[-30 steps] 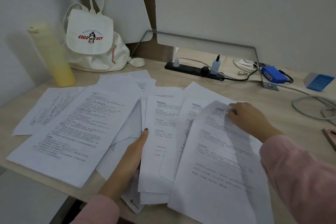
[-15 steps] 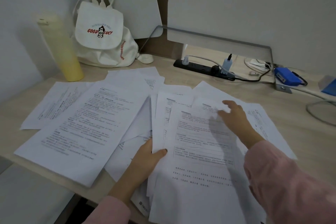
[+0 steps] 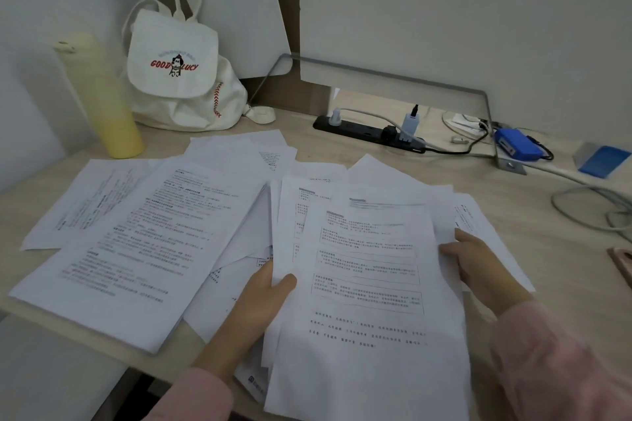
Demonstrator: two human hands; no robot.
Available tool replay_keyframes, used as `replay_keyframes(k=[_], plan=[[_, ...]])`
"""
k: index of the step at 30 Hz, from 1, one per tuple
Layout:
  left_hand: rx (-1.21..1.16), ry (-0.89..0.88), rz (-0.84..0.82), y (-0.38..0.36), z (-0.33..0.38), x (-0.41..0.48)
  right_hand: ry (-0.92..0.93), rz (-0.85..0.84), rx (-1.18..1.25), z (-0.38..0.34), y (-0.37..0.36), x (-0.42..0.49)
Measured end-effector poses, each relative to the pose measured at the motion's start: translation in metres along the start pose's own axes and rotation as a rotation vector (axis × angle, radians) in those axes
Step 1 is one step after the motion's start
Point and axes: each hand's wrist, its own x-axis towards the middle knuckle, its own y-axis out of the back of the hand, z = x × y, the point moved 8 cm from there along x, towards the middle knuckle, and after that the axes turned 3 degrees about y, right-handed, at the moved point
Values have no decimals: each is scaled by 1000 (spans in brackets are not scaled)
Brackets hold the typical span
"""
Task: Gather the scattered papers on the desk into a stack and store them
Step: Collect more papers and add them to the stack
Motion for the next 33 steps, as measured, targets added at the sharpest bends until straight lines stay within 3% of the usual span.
replay_keyframes(k=[4, 9, 11, 13, 15, 21, 24, 28, 33], plan=[[-23, -16, -20, -3, 1, -1, 0, 25, 107, -5, -26, -1], [30, -41, -15, -6, 2, -1, 90, -144, 184, -13, -47, 1], [57, -46, 10, -4, 2, 0, 129, -5, 222, -18, -28, 7], [80, -49, 28, -4, 1, 1, 43, 128, 294, -12, -7, 16], [103, -41, 36, -3, 0, 2, -56, 155, 385, 0, 4, 24], [115, -5, 37, -3, -3, 4, -186, 93, 660, 2, -3, 33], [111, 5, 29, -3, -4, 3, -162, 57, 530, -4, -15, 34], [88, 2, 24, -3, -5, 4, -32, -29, 178, -11, -32, 35], [94, 3, 36, -2, -7, 6, 225, 197, -71, -34, -10, 31]])
